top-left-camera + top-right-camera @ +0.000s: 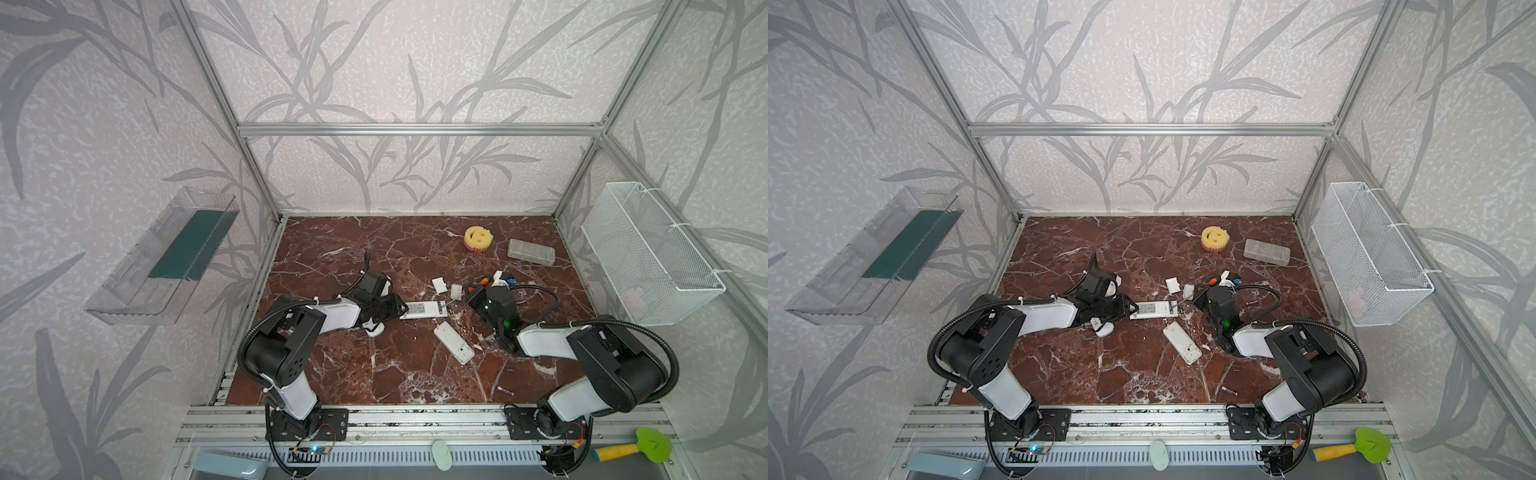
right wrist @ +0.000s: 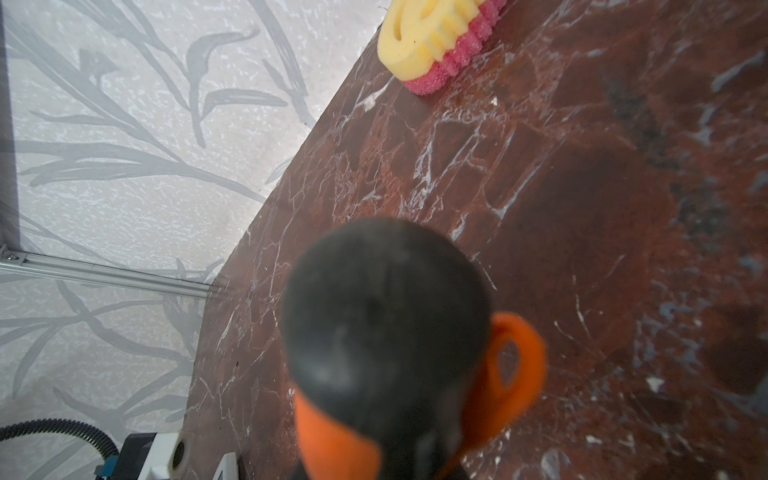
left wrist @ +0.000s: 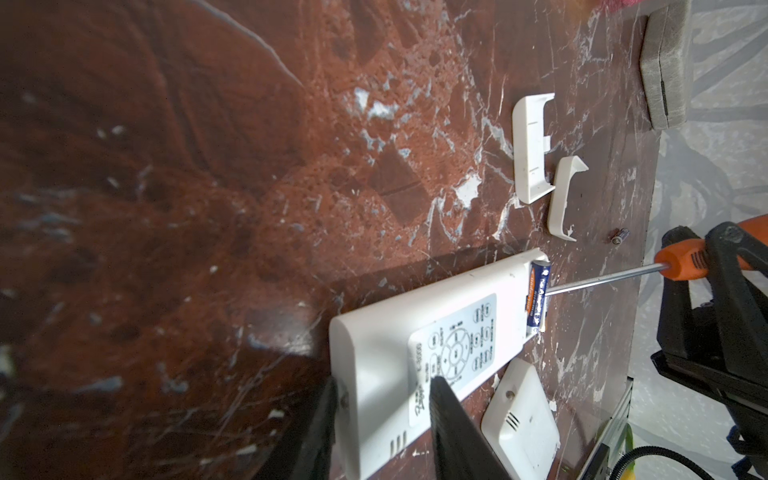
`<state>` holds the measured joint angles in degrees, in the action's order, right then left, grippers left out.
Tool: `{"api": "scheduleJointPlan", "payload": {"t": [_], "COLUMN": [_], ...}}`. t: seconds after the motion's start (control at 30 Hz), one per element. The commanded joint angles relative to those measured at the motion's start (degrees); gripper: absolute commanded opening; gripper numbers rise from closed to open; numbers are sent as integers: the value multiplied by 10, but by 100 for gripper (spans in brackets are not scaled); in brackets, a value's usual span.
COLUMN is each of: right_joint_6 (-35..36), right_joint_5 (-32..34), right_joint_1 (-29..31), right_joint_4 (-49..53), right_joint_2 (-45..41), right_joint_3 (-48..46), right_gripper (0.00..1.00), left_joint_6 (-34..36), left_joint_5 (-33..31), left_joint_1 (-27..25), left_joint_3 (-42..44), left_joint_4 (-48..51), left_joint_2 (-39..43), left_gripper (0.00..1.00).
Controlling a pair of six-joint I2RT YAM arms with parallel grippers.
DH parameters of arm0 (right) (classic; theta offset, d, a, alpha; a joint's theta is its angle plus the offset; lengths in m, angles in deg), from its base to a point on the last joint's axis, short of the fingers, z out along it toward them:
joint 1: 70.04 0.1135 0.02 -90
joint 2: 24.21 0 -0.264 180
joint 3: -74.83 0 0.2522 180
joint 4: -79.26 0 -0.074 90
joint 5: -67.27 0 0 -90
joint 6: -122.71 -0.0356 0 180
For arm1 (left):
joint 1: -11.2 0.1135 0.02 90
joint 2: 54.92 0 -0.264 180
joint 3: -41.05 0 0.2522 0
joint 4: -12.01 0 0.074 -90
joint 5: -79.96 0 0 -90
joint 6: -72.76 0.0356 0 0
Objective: Unload the batteries from the remote control
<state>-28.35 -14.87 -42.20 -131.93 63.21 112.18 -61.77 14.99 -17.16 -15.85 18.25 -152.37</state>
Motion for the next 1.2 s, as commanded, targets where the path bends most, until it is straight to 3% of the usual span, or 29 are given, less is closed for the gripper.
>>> {"api": "scheduleJointPlan", "payload": {"t": [0.0, 0.47, 0.83, 1.0, 1.17], "right_joint_6": [-17, 11, 24, 103, 138], "right_joint_5": [-50, -48, -53, -20, -13], "right_joint_1": [7, 7, 8, 24, 29], "right_joint_4": [-32, 36, 70, 171, 189], "right_joint_2": [0, -58, -54, -99, -130], "right_joint_3": [6, 30, 41, 63, 69], "right_gripper": [0, 0, 0, 0, 0], "left_joint_6": [0, 0, -1, 2, 2], "left_joint_5": [12, 15, 14, 12, 12], "left_joint_1": [-15, -16, -22, -23, -23], "left_joint_3": [5, 5, 7, 6, 4], "left_joint_4": [48, 44, 43, 48, 49], "left_joint_2": [-15, -17, -17, -17, -22], "left_gripper": [39, 38, 36, 36, 36]}}
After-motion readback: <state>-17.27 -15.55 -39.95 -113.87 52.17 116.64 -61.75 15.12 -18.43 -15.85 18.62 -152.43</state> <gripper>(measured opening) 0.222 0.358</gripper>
